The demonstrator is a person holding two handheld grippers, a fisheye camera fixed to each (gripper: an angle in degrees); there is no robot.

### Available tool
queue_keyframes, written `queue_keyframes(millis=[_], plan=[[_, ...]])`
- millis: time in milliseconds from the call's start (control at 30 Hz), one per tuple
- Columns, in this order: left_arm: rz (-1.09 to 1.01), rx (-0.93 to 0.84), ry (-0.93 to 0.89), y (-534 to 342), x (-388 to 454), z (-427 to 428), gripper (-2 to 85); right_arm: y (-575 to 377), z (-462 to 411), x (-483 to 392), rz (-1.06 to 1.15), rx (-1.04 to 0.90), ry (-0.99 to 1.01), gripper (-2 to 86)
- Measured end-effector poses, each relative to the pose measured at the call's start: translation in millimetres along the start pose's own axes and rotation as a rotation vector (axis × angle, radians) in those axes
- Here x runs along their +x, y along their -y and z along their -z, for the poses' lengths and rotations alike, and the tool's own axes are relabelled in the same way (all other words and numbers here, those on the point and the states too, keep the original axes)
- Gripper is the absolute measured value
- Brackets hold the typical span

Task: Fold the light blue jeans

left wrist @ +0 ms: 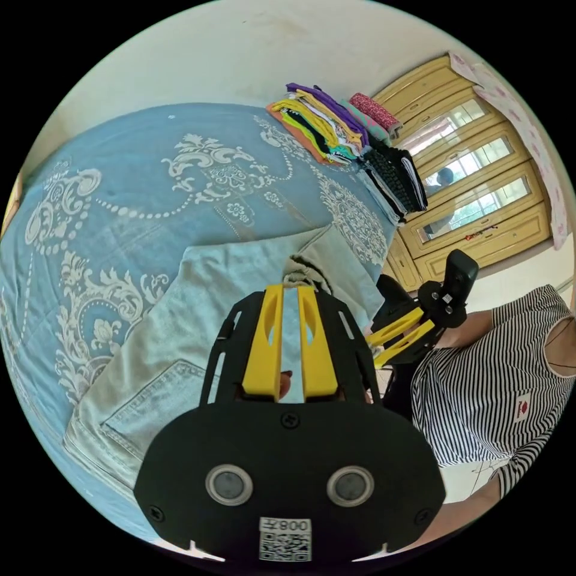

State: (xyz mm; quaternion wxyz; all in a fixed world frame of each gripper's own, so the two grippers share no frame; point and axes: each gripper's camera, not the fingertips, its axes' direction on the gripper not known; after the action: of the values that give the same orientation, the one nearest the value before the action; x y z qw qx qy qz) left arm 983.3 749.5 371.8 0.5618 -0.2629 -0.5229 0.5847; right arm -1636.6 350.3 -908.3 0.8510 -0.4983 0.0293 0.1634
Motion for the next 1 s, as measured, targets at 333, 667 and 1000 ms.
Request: queue_keyframes(millis=[333,667,1000], plan=[[0.118,0.111,-0.06,-93,-34,-18,0.2,82,-35,-38,0.029,-0.148,-0.008,6.7],[0.077,0.007,0.085,-148,-10,-62,0.1,134,10,-79,0.126,-0.091,-0.047,0.7],[0.108,-0.027,0.122,-202,14,-93,0.0,231,-6,-48,0.069,-0.142,-0.331,0.0]])
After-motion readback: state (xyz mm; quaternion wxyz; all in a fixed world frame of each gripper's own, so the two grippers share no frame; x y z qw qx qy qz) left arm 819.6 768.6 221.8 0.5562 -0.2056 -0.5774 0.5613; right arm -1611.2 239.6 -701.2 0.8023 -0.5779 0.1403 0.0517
